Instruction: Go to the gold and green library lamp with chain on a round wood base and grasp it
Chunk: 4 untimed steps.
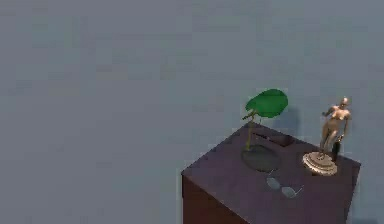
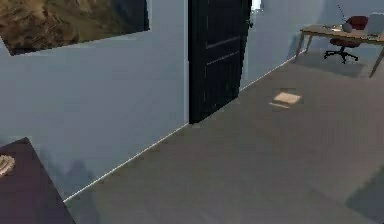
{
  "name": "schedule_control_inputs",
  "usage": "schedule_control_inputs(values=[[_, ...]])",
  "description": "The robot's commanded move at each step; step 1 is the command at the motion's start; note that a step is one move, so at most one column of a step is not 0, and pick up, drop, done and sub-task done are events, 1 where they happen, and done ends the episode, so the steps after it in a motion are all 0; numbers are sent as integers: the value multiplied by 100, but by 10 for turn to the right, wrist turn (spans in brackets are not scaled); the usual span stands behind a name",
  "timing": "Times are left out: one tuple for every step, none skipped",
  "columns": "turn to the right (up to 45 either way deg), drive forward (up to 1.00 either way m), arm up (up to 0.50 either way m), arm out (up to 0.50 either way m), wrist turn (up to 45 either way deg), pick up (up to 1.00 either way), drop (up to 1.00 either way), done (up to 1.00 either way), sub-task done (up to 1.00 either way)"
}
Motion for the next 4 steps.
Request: schedule_control_inputs(values=[[-450,0,0,0,0,0,0,0,0],[-210,0,0,0,0,0,0,0,0],[450,0,0,0,0,0,0,0,0],[450,0,0,0,0,0,0,0,0]])
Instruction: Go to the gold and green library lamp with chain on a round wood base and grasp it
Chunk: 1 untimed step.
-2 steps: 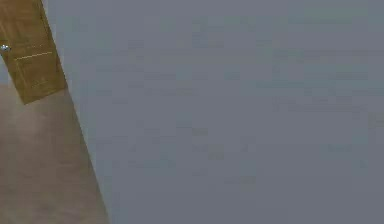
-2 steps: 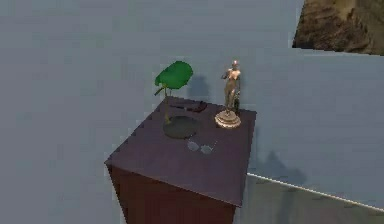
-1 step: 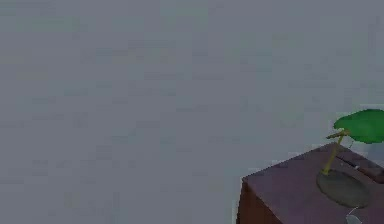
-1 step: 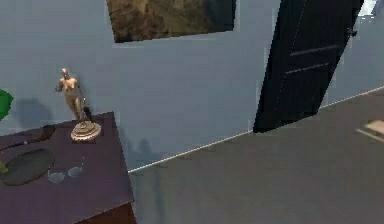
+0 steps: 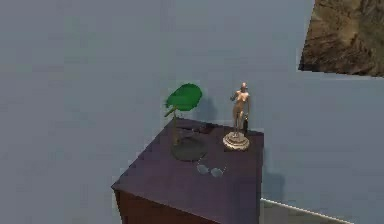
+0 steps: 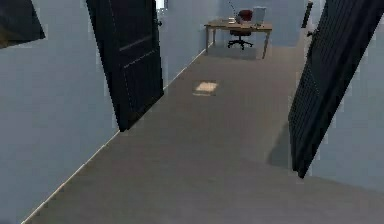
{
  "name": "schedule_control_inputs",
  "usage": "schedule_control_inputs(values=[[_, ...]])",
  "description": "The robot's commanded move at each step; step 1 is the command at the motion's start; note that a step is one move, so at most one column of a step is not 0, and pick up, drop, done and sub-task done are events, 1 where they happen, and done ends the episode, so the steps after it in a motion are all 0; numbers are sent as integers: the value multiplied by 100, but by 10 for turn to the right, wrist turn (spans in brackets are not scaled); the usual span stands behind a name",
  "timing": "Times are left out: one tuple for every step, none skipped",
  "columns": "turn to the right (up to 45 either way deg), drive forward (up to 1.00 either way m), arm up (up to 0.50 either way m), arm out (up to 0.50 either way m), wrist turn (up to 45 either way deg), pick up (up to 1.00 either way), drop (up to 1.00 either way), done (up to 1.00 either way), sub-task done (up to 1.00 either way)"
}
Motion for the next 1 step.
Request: schedule_control_inputs(values=[[450,0,0,0,0,0,0,0,0]])
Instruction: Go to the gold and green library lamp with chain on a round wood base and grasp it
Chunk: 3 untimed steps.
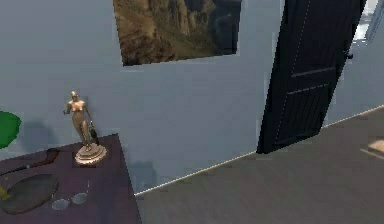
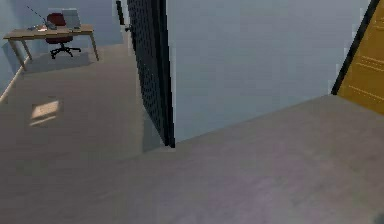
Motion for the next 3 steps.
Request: schedule_control_inputs(values=[[60,0,0,0,0,0,0,0,0],[0,55,0,0,0,0,0,0,0],[-210,0,0,0,0,0,0,0,0]])
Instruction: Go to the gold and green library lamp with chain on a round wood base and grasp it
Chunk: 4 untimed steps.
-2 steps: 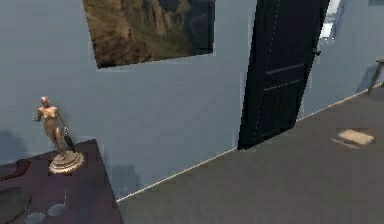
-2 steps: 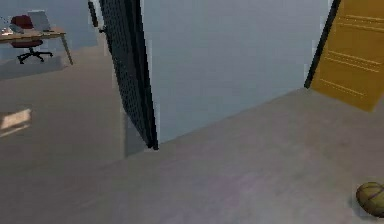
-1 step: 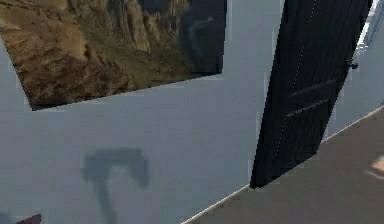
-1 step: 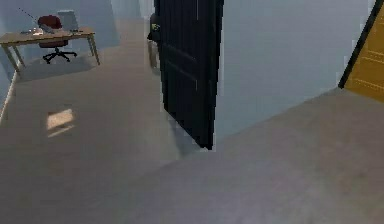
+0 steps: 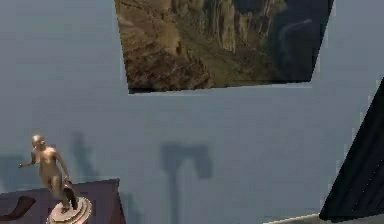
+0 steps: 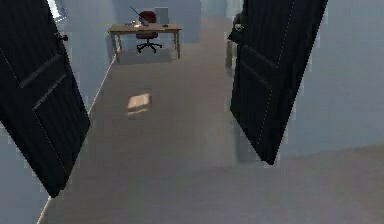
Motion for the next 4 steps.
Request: schedule_control_inputs(values=[[0,50,0,0,0,0,0,0,0],[450,0,0,0,0,0,0,0,0],[450,0,0,0,0,0,0,0,0],[450,0,0,0,0,0,0,0,0]])
